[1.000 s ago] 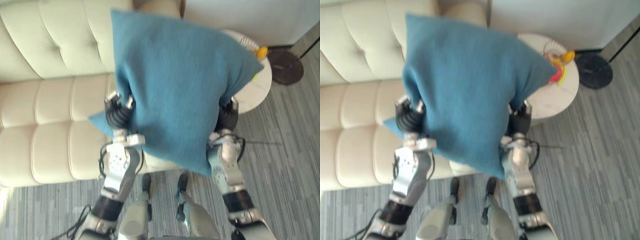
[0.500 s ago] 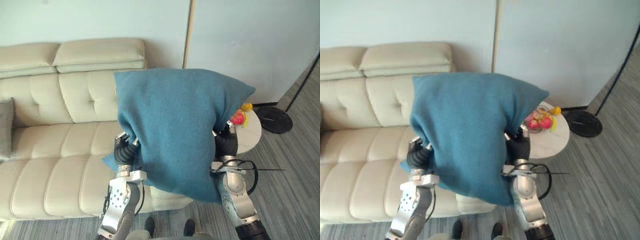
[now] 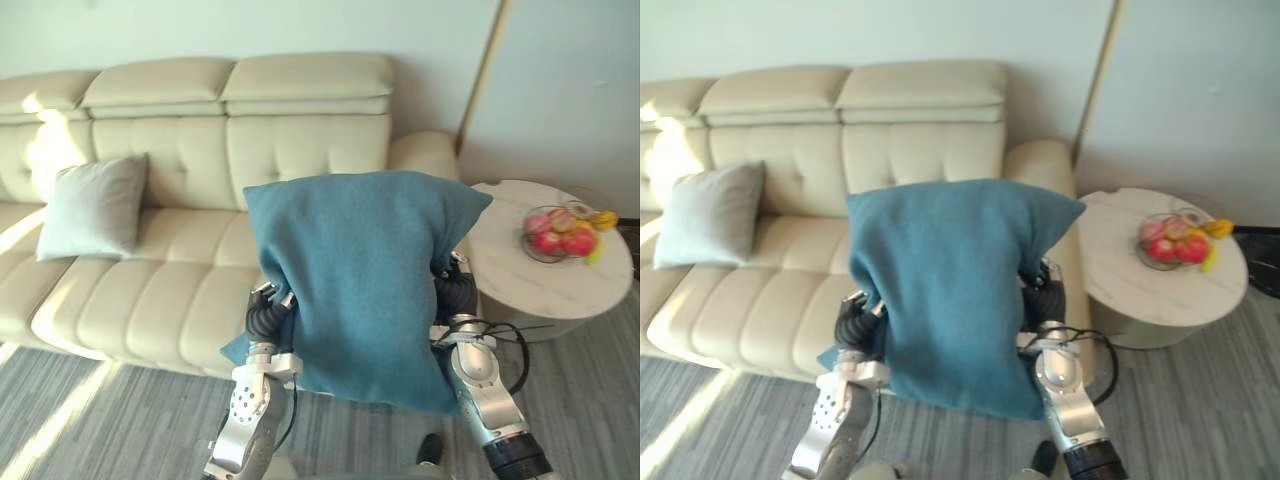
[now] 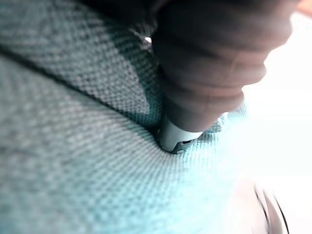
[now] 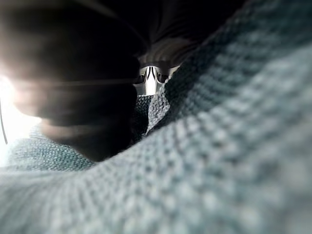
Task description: Pick up cushions and gather them together orderly.
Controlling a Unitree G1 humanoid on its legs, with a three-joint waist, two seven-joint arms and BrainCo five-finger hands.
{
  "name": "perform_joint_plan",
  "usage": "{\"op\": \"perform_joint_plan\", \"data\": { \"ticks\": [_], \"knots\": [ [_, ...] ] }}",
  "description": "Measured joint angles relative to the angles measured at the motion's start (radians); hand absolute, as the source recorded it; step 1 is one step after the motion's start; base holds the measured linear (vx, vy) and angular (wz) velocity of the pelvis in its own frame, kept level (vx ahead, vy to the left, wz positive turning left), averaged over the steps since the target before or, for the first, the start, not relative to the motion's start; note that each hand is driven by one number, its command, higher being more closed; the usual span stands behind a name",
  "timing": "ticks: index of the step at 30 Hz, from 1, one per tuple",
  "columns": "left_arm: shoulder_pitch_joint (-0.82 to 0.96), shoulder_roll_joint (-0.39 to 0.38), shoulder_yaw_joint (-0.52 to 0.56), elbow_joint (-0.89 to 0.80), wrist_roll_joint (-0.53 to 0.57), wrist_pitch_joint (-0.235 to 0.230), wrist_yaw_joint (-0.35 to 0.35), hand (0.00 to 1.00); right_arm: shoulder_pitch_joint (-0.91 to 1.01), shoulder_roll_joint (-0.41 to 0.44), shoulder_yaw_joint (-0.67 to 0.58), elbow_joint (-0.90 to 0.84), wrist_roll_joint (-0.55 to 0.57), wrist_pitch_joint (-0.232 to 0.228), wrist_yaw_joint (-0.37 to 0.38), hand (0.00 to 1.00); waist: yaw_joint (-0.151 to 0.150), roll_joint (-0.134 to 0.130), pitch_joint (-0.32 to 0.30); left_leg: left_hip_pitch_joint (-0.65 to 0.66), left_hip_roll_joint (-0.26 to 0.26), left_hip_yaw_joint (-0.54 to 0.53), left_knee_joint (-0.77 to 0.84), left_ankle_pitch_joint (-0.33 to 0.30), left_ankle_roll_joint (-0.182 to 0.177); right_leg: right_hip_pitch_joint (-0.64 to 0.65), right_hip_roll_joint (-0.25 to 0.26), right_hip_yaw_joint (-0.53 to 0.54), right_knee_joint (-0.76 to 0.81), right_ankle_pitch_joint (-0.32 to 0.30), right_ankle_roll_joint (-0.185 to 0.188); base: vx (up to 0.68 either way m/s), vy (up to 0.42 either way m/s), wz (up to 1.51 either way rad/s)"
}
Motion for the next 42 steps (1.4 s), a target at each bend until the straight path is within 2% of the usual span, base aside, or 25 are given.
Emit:
{"op": "perform_joint_plan", "data": {
  "ticks": [1,2,4,5,6,7,9,10,11,14,16,17,19,20,22,24,26,27,28,30,32,37,40,41,42],
  "knots": [
    [0.001,0.008,0.0,0.016,-0.007,0.004,0.0,1.0,-0.001,0.005,0.001,0.02,0.0,0.001,0.004,1.0,0.008,-0.004,0.012,-0.002,-0.017,-0.015,0.03,-0.023,0.025,-0.033,-0.02,0.037,0.128,-0.02,-0.052,0.05,0.353,0.49],
    [0.007,0.021,0.0,0.018,-0.007,0.004,0.0,1.0,-0.002,0.025,0.002,0.044,0.0,0.003,0.011,1.0,0.02,-0.009,0.022,0.008,-0.031,-0.017,0.034,-0.041,0.055,-0.076,-0.007,0.126,0.258,-0.091,-0.09,0.08,0.338,0.38],
    [0.021,0.031,0.001,0.018,-0.007,0.003,0.0,1.0,-0.011,0.036,0.005,0.075,0.0,0.004,0.017,1.0,0.023,-0.003,0.029,0.021,-0.034,-0.039,0.025,-0.053,0.078,-0.142,0.114,0.339,0.413,-0.201,-0.022,0.09,0.169,0.29],
    [0.023,0.034,0.001,0.02,-0.007,0.003,0.0,1.0,-0.011,0.038,0.01,0.081,0.001,0.004,0.017,1.0,0.022,-0.005,0.038,0.046,-0.047,-0.038,-0.007,-0.045,0.071,-0.165,0.178,0.374,0.455,-0.234,-0.008,0.14,0.075,0.24],
    [0.022,0.038,0.001,0.021,-0.007,0.003,0.0,1.0,-0.015,0.035,0.013,0.081,0.001,0.003,0.021,1.0,0.02,-0.02,0.048,0.086,-0.062,-0.034,-0.048,-0.03,0.063,-0.164,0.213,0.369,0.458,-0.257,-0.018,0.15,0.045,0.11],
    [0.022,0.039,-0.001,0.022,-0.007,0.003,-0.002,1.0,-0.016,0.029,0.013,0.081,0.001,0.003,0.021,1.0,0.018,-0.016,0.051,0.104,-0.065,-0.032,-0.069,-0.028,0.064,-0.166,0.24,0.361,0.45,-0.261,-0.023,0.17,-0.007,0.04],
    [0.011,0.043,-0.005,0.021,-0.007,0.002,-0.018,1.0,-0.028,0.007,0.013,0.081,0.002,-0.002,0.021,1.0,0.0,-0.017,0.053,0.134,-0.076,-0.043,-0.12,-0.024,0.057,-0.195,0.312,0.317,0.355,-0.234,-0.055,0.14,-0.092,0.18],
    [0.002,0.042,-0.012,0.025,-0.007,0.005,-0.02,1.0,-0.034,-0.007,0.012,0.082,0.002,-0.002,0.021,1.0,-0.015,-0.008,0.057,0.133,-0.076,-0.063,-0.122,-0.023,0.051,-0.189,0.321,0.317,0.352,-0.221,-0.069,0.17,-0.116,0.29],
    [-0.006,0.052,-0.028,0.023,-0.007,0.006,-0.022,1.0,-0.043,-0.027,0.011,0.082,0.002,0.0,0.019,1.0,-0.024,-0.002,0.054,0.135,-0.074,-0.093,-0.14,-0.014,0.027,-0.177,0.335,0.314,0.342,-0.219,-0.07,0.23,-0.101,0.13],
    [-0.022,0.055,-0.056,0.03,-0.007,0.016,-0.026,1.0,-0.032,-0.048,-0.01,0.073,0.002,0.002,0.019,1.0,-0.035,0.003,0.058,0.178,-0.058,-0.129,-0.203,0.008,-0.007,-0.136,0.365,0.316,0.328,-0.242,-0.086,0.27,-0.086,0.2],
    [-0.03,0.053,-0.076,0.031,-0.005,0.02,-0.044,1.0,0.007,-0.047,-0.042,0.052,0.003,0.001,0.019,1.0,-0.039,0.005,0.057,0.162,-0.04,-0.155,-0.116,0.011,-0.008,-0.067,0.382,0.289,0.283,-0.244,-0.089,0.3,-0.087,0.52],
    [-0.034,0.051,-0.078,0.032,-0.005,0.02,-0.054,1.0,0.028,-0.047,-0.057,0.026,0.003,0.001,0.019,1.0,-0.038,0.004,0.058,0.12,-0.033,-0.17,-0.006,0.019,-0.001,-0.032,0.389,0.277,0.263,-0.25,-0.094,0.26,-0.055,0.45],
    [-0.035,0.044,-0.078,0.032,-0.005,0.021,-0.061,1.0,0.043,-0.045,-0.067,-0.014,0.003,0.001,0.019,1.0,-0.03,0.009,0.06,0.061,-0.017,-0.16,0.173,0.063,0.025,0.024,0.394,0.277,0.225,-0.255,-0.095,0.19,0.015,0.19],
    [-0.035,0.043,-0.076,0.035,-0.006,0.021,-0.064,1.0,0.044,-0.042,-0.068,-0.024,0.003,0.0,0.019,1.0,-0.014,0.006,0.062,0.015,-0.004,-0.143,0.283,0.104,0.051,0.07,0.387,0.294,0.188,-0.258,-0.1,0.18,0.102,-0.06],
    [-0.035,0.037,-0.073,0.035,-0.005,0.021,-0.071,1.0,0.043,-0.041,-0.074,-0.036,0.003,-0.002,0.019,1.0,-0.006,0.008,0.06,-0.022,-0.004,-0.117,0.32,0.041,0.059,0.103,0.37,0.303,0.163,-0.259,-0.099,0.15,0.123,-0.01],
    [-0.04,0.029,-0.069,0.036,-0.005,0.024,-0.076,1.0,0.041,-0.037,-0.081,-0.038,0.003,-0.001,0.019,1.0,-0.004,0.005,0.063,-0.057,-0.039,-0.119,0.222,-0.005,0.073,0.122,0.337,0.321,0.143,-0.259,-0.097,0.16,0.206,0.07],
    [-0.038,0.025,-0.069,0.036,-0.005,0.027,-0.077,1.0,0.04,-0.037,-0.088,-0.036,0.003,-0.001,0.019,1.0,0.007,-0.001,0.065,-0.049,-0.11,-0.193,-0.008,0.022,0.066,0.14,0.3,0.347,0.141,-0.26,-0.075,0.17,0.275,-0.13],
    [-0.038,0.025,-0.069,0.035,-0.004,0.026,-0.079,1.0,0.039,-0.038,-0.09,-0.036,0.003,-0.001,0.019,1.0,0.013,0.009,0.059,-0.032,-0.126,-0.242,-0.095,0.062,0.057,0.14,0.298,0.365,0.141,-0.264,-0.046,0.19,0.369,-0.66],
    [-0.042,0.04,-0.064,0.037,-0.003,0.022,-0.079,1.0,0.018,-0.014,-0.091,-0.009,0.002,-0.003,0.018,1.0,0.034,-0.001,0.054,-0.011,-0.152,-0.279,-0.163,0.165,0.02,0.147,0.288,0.444,0.134,-0.295,0.018,0.2,0.37,-0.64],
    [-0.04,0.05,-0.062,0.037,-0.002,0.023,-0.079,1.0,0.019,0.011,-0.095,0.0,0.002,-0.001,0.018,1.0,0.025,-0.026,0.046,-0.008,-0.185,-0.252,-0.158,0.145,0.05,0.142,0.249,0.487,0.122,-0.281,0.034,0.17,0.32,-0.32],
    [-0.036,0.052,-0.063,0.035,-0.002,0.023,-0.079,1.0,0.015,0.017,-0.095,0.0,0.001,0.0,0.02,1.0,0.027,-0.029,0.044,-0.006,-0.2,-0.218,-0.147,0.129,0.075,0.134,0.227,0.52,0.116,-0.25,0.049,0.13,0.27,-0.32],
    [-0.011,0.072,-0.068,-0.007,0.0,0.024,-0.083,1.0,0.02,0.017,-0.095,0.0,0.0,0.0,0.023,1.0,0.024,-0.031,0.043,0.042,-0.206,-0.14,-0.185,0.117,0.1,0.079,0.206,0.623,0.183,-0.198,0.045,0.1,0.188,-0.53],
    [0.002,0.076,-0.068,-0.017,0.004,0.026,-0.085,1.0,0.018,0.017,-0.094,0.033,-0.001,0.0,0.024,1.0,0.023,-0.032,0.043,0.124,-0.202,-0.09,-0.267,0.13,0.118,-0.008,0.208,0.63,0.346,-0.179,0.031,0.06,0.078,-0.58],
    [0.002,0.078,-0.067,-0.018,0.009,0.025,-0.085,1.0,0.014,0.017,-0.09,0.059,-0.01,0.0,0.024,1.0,0.022,-0.031,0.043,0.167,-0.197,-0.08,-0.322,0.149,0.119,-0.048,0.215,0.595,0.412,-0.208,0.0,0.02,-0.008,-0.37],
    [0.002,0.079,-0.064,-0.018,0.02,0.025,-0.085,1.0,0.01,0.016,-0.086,0.078,-0.028,0.0,0.024,1.0,0.015,-0.033,0.042,0.193,-0.191,-0.072,-0.361,0.169,0.113,-0.064,0.242,0.569,0.398,-0.248,0.0,0.0,-0.031,-0.25]
  ]
}}
